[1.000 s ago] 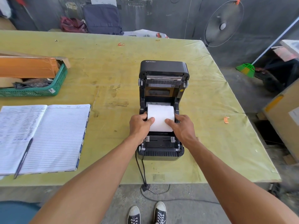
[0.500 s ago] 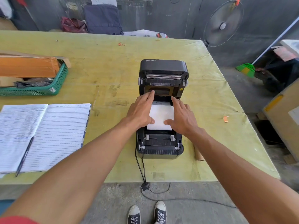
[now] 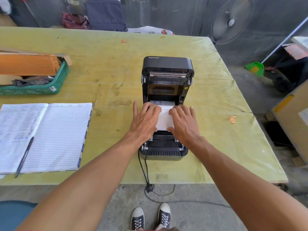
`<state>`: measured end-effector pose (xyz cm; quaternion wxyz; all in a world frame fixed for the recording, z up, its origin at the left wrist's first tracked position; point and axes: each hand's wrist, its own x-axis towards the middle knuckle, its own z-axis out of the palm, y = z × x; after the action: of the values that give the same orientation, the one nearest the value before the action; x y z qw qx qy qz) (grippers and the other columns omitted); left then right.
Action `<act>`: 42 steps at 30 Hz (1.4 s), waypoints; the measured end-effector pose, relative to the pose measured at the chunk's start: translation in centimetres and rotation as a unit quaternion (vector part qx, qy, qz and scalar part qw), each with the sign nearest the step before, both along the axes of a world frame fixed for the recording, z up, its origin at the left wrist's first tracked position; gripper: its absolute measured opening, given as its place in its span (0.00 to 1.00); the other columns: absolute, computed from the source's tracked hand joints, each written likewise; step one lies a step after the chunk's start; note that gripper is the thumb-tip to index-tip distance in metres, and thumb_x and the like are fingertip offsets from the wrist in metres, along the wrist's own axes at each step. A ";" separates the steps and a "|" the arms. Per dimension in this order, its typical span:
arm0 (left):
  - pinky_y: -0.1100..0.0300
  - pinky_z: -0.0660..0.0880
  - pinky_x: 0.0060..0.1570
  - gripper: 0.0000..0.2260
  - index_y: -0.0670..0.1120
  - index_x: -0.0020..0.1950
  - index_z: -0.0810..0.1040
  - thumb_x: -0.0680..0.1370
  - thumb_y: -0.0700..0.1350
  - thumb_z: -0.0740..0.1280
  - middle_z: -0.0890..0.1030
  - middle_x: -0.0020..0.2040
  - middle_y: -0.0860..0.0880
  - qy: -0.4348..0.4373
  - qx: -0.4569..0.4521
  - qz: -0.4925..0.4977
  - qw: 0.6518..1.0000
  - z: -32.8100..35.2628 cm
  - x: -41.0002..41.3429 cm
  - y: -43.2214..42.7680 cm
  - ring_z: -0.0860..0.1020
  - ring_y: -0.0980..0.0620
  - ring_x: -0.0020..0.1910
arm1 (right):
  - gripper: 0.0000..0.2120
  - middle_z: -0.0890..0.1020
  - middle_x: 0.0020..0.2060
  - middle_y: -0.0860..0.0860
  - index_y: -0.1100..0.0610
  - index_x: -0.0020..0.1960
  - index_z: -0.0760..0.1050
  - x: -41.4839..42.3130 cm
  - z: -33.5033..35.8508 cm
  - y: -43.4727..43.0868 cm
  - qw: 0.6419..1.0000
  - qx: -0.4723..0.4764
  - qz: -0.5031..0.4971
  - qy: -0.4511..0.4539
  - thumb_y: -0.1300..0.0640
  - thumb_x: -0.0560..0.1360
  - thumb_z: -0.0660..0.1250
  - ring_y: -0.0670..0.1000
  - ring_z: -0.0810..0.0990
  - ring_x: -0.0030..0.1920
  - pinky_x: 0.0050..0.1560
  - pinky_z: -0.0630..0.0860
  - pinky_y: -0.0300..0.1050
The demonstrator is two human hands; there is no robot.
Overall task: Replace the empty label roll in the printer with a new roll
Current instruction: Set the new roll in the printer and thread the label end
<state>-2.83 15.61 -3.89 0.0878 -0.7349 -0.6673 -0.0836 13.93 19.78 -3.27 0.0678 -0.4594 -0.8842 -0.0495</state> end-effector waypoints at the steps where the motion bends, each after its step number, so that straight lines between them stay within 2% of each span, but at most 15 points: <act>1: 0.28 0.58 0.68 0.34 0.46 0.58 0.71 0.57 0.46 0.84 0.76 0.59 0.48 0.009 0.004 0.002 1.000 -0.2 0.2 -0.2 0.69 0.46 0.62 | 0.26 0.74 0.61 0.53 0.56 0.61 0.69 0.1 -0.1 -0.1 1.000 0.008 0.005 0.003 0.49 0.70 0.76 0.58 0.67 0.67 0.71 0.61 0.62; 8: 0.27 0.59 0.67 0.27 0.44 0.56 0.73 0.62 0.37 0.80 0.74 0.60 0.47 0.024 0.035 0.017 0.999 -1.4 1.0 -1.1 0.69 0.44 0.62 | 0.16 0.77 0.59 0.56 0.59 0.56 0.76 1.1 -0.8 -0.9 0.998 0.040 0.025 0.030 0.55 0.72 0.75 0.61 0.72 0.65 0.68 0.64 0.67; 13: 0.27 0.59 0.67 0.18 0.44 0.54 0.75 0.68 0.42 0.77 0.75 0.62 0.44 0.002 0.062 -0.018 0.998 -1.9 0.4 -1.8 0.70 0.42 0.64 | 0.16 0.77 0.58 0.55 0.58 0.56 0.74 1.0 -1.5 -1.4 0.998 0.046 0.008 0.034 0.57 0.72 0.75 0.60 0.72 0.65 0.68 0.63 0.69; 16: 0.26 0.57 0.67 0.14 0.44 0.54 0.75 0.71 0.38 0.74 0.75 0.63 0.43 0.003 0.072 -0.035 0.997 -2.1 0.1 -2.4 0.70 0.41 0.65 | 0.16 0.77 0.57 0.55 0.57 0.54 0.74 1.1 -1.8 -1.5 0.998 0.061 0.010 0.021 0.60 0.70 0.76 0.60 0.73 0.64 0.66 0.64 0.70; 19: 0.26 0.57 0.67 0.12 0.43 0.52 0.77 0.72 0.35 0.73 0.76 0.63 0.41 0.023 0.073 -0.036 0.996 -2.1 0.1 -2.7 0.71 0.40 0.65 | 0.15 0.78 0.59 0.57 0.58 0.51 0.77 1.4 -2.1 -1.6 0.997 0.069 0.018 0.024 0.61 0.68 0.78 0.61 0.74 0.63 0.65 0.65 0.72; 23: 0.25 0.56 0.67 0.06 0.42 0.47 0.80 0.73 0.36 0.73 0.76 0.65 0.39 0.034 0.073 -0.045 0.996 -2.0 0.0 -3.4 0.72 0.39 0.66 | 0.10 0.77 0.62 0.59 0.59 0.49 0.78 2.0 -2.2 -1.9 0.997 0.063 0.034 0.026 0.63 0.69 0.75 0.63 0.72 0.65 0.66 0.63 0.73; 26: 0.25 0.54 0.67 0.06 0.43 0.43 0.81 0.70 0.33 0.72 0.75 0.67 0.37 0.044 0.062 -0.058 0.995 -1.9 -0.1 -3.7 0.70 0.37 0.68 | 0.09 0.76 0.64 0.61 0.59 0.49 0.80 2.6 -2.2 -2.4 0.997 0.049 0.049 0.022 0.64 0.69 0.74 0.63 0.72 0.66 0.66 0.61 0.74; 28: 0.25 0.52 0.68 0.06 0.43 0.41 0.81 0.68 0.33 0.73 0.74 0.67 0.37 0.049 0.057 -0.065 0.995 -1.8 -0.1 -3.8 0.69 0.37 0.68 | 0.10 0.77 0.63 0.60 0.58 0.49 0.82 3.0 -2.2 -2.6 0.997 0.045 0.059 0.011 0.63 0.68 0.75 0.63 0.74 0.63 0.65 0.64 0.72; 31: 0.31 0.59 0.67 0.08 0.44 0.41 0.83 0.66 0.33 0.74 0.77 0.59 0.39 0.060 0.064 -0.066 0.994 -1.9 -0.1 -4.0 0.70 0.40 0.62 | 0.13 0.80 0.56 0.55 0.56 0.53 0.82 3.2 -2.4 -2.8 0.997 0.040 0.059 -0.016 0.63 0.69 0.74 0.60 0.75 0.58 0.59 0.68 0.64; 33: 0.38 0.69 0.58 0.11 0.43 0.44 0.84 0.65 0.32 0.74 0.79 0.50 0.43 0.058 0.079 -0.079 0.992 -2.2 -0.2 -4.2 0.74 0.41 0.54 | 0.13 0.82 0.54 0.52 0.55 0.57 0.81 3.2 -2.6 -3.0 0.998 0.029 0.058 -0.026 0.62 0.72 0.71 0.58 0.74 0.58 0.58 0.67 0.60; 35: 0.45 0.74 0.48 0.12 0.42 0.46 0.84 0.66 0.30 0.73 0.80 0.44 0.45 0.037 0.079 -0.094 0.992 -2.5 -0.2 -4.3 0.77 0.43 0.46 | 0.12 0.83 0.53 0.50 0.53 0.58 0.80 3.1 -2.6 -3.1 0.998 0.020 0.053 -0.033 0.61 0.75 0.69 0.57 0.73 0.58 0.58 0.65 0.58; 39: 0.50 0.74 0.42 0.11 0.42 0.49 0.83 0.71 0.30 0.72 0.83 0.41 0.45 -0.010 0.048 -0.102 0.994 -2.3 -0.3 -4.0 0.77 0.44 0.39 | 0.10 0.82 0.52 0.49 0.52 0.57 0.77 2.9 -2.3 -2.8 0.998 0.003 0.046 -0.051 0.59 0.77 0.67 0.55 0.70 0.60 0.61 0.61 0.57; 42: 0.52 0.73 0.40 0.10 0.41 0.48 0.83 0.71 0.29 0.72 0.84 0.39 0.44 -0.016 0.030 -0.129 0.991 -1.9 -0.5 -3.7 0.78 0.44 0.38 | 0.12 0.82 0.53 0.49 0.53 0.59 0.77 2.9 -2.0 -2.9 0.996 -0.008 0.045 -0.076 0.58 0.76 0.67 0.55 0.69 0.61 0.62 0.60 0.57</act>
<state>-3.35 11.95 -5.77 0.0882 -0.8103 -0.5656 -0.1258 16.79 16.92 -5.32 -0.0014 -0.4144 -0.9071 -0.0738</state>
